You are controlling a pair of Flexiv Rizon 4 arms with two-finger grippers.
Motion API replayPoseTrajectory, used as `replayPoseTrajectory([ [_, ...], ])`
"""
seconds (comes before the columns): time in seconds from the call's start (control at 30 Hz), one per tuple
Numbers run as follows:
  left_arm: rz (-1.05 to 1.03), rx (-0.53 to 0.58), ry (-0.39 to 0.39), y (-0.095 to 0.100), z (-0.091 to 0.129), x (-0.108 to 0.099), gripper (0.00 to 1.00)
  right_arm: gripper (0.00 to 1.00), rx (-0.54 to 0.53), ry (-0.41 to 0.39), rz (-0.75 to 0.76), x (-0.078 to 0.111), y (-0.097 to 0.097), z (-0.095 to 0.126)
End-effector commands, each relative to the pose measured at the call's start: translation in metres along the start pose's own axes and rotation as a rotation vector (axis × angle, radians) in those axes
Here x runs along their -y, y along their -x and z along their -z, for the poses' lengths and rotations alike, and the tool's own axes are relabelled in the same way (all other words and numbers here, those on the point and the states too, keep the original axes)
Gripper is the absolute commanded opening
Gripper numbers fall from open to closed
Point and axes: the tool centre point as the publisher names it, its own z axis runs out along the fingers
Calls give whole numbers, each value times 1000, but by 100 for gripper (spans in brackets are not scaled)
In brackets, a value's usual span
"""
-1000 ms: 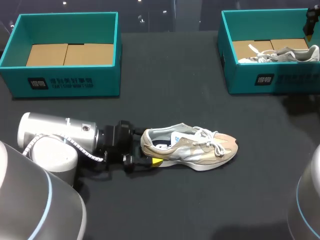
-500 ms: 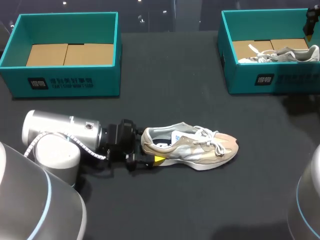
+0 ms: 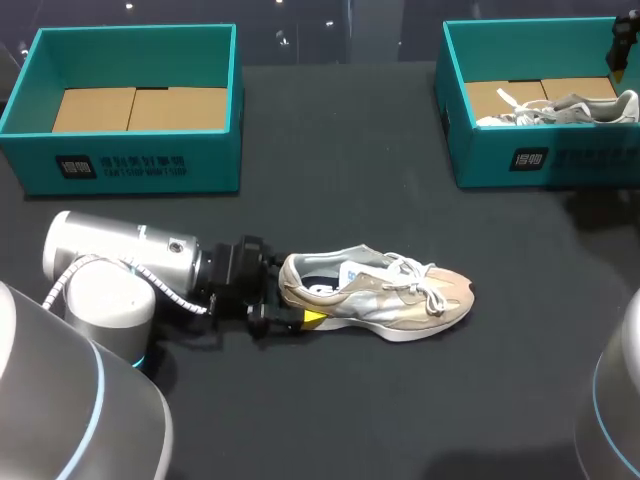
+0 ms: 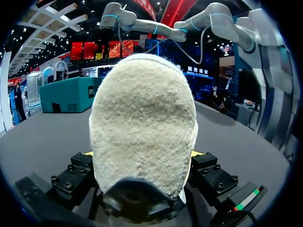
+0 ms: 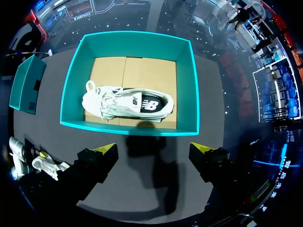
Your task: Take the shoe out of the shoebox, open the shoe tongue, remove and reinsert the insole, then place the shoe into the shoebox
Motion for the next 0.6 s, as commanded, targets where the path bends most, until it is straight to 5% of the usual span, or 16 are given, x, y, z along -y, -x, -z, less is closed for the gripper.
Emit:
replayPoseTrajectory([
  [0.03, -6, -16, -3, 0, 5, -2, 0, 100, 0, 0, 0, 0, 0, 0],
  [0.6, -5, -41, 2, -3, 5, -3, 0, 100, 0, 0, 0, 0, 0, 0],
])
